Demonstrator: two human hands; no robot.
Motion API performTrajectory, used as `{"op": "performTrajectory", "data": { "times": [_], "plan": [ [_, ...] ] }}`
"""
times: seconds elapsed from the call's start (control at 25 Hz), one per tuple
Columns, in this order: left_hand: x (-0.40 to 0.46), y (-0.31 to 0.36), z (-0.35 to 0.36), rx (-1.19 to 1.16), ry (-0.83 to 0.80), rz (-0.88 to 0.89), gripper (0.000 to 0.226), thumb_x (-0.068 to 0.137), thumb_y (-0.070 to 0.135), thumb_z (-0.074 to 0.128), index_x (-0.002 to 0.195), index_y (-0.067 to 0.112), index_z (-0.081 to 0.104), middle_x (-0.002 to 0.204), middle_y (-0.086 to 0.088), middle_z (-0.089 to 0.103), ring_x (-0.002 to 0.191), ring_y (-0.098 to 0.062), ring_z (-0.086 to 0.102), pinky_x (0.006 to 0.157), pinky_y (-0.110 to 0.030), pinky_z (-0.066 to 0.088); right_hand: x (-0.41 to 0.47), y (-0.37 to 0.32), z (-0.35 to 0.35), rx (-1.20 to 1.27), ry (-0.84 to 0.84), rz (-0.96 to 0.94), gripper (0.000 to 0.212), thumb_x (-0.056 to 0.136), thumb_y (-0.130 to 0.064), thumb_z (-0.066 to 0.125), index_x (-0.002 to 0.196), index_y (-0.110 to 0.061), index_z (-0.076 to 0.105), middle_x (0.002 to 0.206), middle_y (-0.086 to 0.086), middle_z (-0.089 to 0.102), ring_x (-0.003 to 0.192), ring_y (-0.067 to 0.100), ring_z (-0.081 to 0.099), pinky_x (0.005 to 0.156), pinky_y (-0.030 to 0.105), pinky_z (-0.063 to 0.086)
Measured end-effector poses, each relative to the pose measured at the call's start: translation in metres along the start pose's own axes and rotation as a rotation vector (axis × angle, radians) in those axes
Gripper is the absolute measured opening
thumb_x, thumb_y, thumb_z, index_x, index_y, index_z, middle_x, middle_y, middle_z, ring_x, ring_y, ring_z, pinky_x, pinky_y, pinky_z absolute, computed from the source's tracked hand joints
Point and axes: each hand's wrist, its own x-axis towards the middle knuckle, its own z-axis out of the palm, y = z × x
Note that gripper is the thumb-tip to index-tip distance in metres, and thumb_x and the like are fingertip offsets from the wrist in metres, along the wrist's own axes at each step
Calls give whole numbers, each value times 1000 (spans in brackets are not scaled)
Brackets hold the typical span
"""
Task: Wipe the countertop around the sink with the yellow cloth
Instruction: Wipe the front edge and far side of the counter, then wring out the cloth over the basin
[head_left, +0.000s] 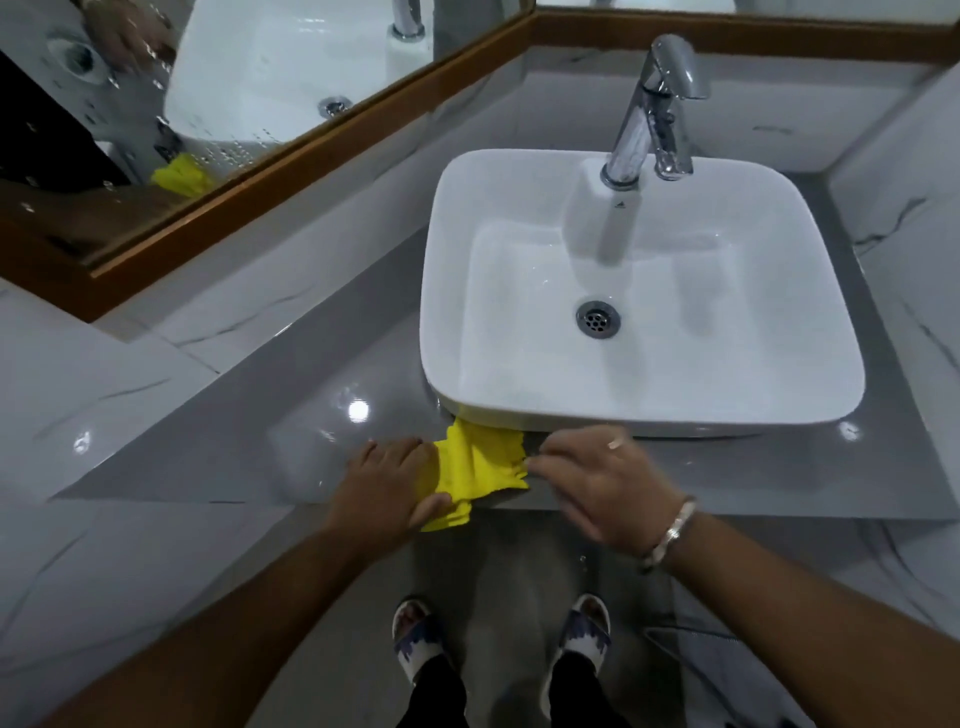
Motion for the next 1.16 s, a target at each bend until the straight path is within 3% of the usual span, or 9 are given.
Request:
{"op": "performTrajectory", "data": {
  "times": [0.12, 0.28, 0.48, 0.56, 0.64, 0.76, 0.88, 1.0, 1.16],
  "plan": [
    [5, -15, -16, -87, -11, -103, 59, 65, 64, 51, 107, 23, 61, 95, 0, 69, 89, -28, 65, 75, -37, 46, 19, -21, 38, 46, -235, -62, 55, 73, -18, 59, 126, -16, 47, 120, 12, 60, 101, 33, 60, 82, 41, 53],
    [-4, -39, -45, -326, -60, -66, 46, 64, 53, 49, 85, 16, 67, 81, -5, 67, 81, -28, 62, 66, -34, 44, 70, -46, 50, 72, -332, -4, 86, 64, -26, 74, 136, -4, 31, 138, 22, 47, 119, 37, 53, 85, 49, 54],
    [-23, -42, -144, -398, -66, 71, 29, 72, 39, 70, 92, 19, 73, 83, 8, 58, 81, -11, 53, 65, -18, 35, 112, -83, 18, 190, -419, 189, 122, 55, -44, 84, 145, -3, 12, 147, 16, 35, 132, 30, 39, 104, 36, 36],
    [-24, -47, -187, -474, -73, 85, 28, 71, 39, 72, 93, 22, 73, 84, 6, 60, 78, -8, 56, 69, -25, 40, 119, -89, 8, 335, -373, 272, 107, 54, -52, 79, 140, -13, 30, 133, 12, 53, 119, 28, 51, 93, 32, 42],
    [-24, -56, -235, -535, -62, 107, 26, 68, 37, 73, 89, 23, 74, 82, 3, 67, 74, -6, 61, 69, -27, 48, 123, -92, -8, 431, -267, 288, 65, 50, -63, 68, 106, -30, 60, 99, 7, 65, 91, 25, 59, 75, 27, 40],
    [-15, -61, -303, -629, -154, 135, 16, 71, 26, 77, 87, 24, 75, 80, -4, 73, 69, -6, 61, 65, -30, 51, 130, -84, -43, 552, -151, 333, 45, 48, -65, 72, 74, -35, 50, 87, 0, 56, 81, 18, 52, 72, 35, 42],
    [2, -32, -352, -532, -254, 264, 15, 78, 20, 78, 87, 31, 74, 87, -9, 74, 72, -9, 63, 66, -30, 52, 143, -76, -86, 769, -53, 273, 78, 48, -52, 86, 109, -31, 42, 127, 0, 54, 116, 10, 52, 96, 36, 46],
    [26, 11, -389, -451, -234, 310, 16, 79, 18, 78, 92, 26, 75, 92, -5, 74, 79, -10, 67, 71, -24, 53, 157, -64, -124, 907, -144, 106, 104, 52, -38, 89, 137, -28, 29, 136, -4, 50, 123, 6, 49, 99, 24, 45],
    [55, 39, -414, -387, -191, 176, 21, 77, 20, 80, 96, 27, 75, 90, 3, 76, 77, -10, 69, 68, -33, 58, 155, -27, -165, 818, -323, 132, 29, 61, -30, 79, 85, -27, 63, 83, -2, 68, 75, 12, 63, 69, 24, 52]
  ]
}}
